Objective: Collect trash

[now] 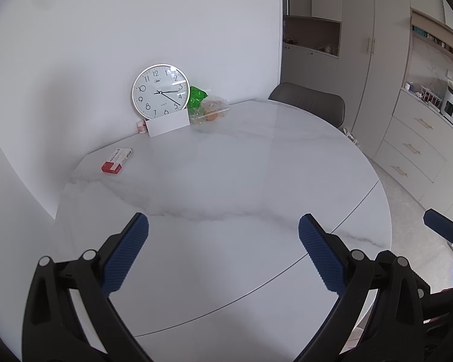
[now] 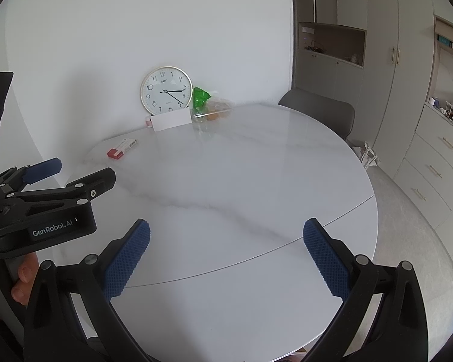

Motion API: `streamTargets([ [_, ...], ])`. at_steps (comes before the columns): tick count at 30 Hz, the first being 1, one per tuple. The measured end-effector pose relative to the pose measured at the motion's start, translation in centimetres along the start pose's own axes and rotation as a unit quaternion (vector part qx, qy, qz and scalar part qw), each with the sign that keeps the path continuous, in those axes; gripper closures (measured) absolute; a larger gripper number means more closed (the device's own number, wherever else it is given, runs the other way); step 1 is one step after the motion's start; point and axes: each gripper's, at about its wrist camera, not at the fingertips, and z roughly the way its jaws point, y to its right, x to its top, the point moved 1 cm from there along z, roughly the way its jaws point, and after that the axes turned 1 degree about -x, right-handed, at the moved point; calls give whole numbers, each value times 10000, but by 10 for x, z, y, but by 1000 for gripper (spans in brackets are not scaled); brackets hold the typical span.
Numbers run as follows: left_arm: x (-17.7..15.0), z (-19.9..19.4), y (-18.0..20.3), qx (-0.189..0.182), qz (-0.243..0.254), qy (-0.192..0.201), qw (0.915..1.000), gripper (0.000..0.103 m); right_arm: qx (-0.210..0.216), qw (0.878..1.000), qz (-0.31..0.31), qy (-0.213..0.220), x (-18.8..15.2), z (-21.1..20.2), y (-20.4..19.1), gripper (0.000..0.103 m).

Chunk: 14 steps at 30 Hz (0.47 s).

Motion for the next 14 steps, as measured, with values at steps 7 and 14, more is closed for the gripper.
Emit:
streamTargets([
  [7, 0, 0, 1, 27, -6, -10, 10000, 8, 10, 10000, -8, -22, 1, 2, 0, 2],
  [14, 3, 3, 2, 4, 27, -87, 10000, 8, 8, 10000, -7, -45, 1, 4, -1, 2],
])
